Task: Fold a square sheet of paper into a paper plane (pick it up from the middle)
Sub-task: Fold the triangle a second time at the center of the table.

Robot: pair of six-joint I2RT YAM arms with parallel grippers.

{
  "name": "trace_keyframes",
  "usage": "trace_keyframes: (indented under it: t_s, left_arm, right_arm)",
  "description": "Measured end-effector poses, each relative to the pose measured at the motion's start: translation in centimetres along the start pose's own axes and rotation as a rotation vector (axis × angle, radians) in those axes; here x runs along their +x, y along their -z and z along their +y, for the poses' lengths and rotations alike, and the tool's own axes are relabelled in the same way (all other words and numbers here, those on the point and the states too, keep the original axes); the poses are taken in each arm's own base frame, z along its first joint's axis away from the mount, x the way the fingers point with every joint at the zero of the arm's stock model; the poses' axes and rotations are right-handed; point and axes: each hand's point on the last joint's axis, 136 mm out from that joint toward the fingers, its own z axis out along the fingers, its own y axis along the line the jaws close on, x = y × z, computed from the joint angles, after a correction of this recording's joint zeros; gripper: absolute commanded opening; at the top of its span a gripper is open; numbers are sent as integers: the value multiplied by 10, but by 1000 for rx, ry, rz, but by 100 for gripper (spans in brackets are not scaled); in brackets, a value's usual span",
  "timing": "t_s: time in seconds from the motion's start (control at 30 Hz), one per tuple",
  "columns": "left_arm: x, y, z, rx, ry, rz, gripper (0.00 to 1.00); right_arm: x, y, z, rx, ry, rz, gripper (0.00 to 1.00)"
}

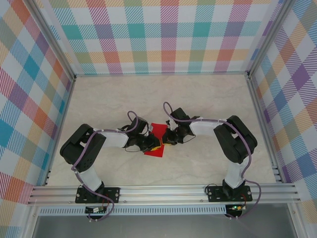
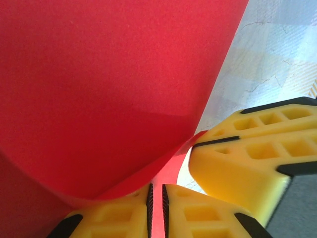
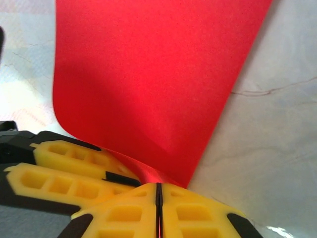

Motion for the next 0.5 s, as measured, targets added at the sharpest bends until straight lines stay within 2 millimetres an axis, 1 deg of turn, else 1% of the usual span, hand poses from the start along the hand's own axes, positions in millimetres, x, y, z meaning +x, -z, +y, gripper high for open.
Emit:
trace_keyframes:
  t_s: [0.13, 0.3, 0.5]
  left_arm:
    - [0, 0, 0, -1, 0, 0, 16]
    - [0, 0, 0, -1, 0, 0, 16]
    - [0, 0, -1, 0, 0, 0, 16]
  right_arm:
    - [0, -1, -5, 30, -8, 0, 9]
    - [-8, -1, -6, 53, -7, -17, 9]
    - [-8, -2, -7, 60, -12, -14, 9]
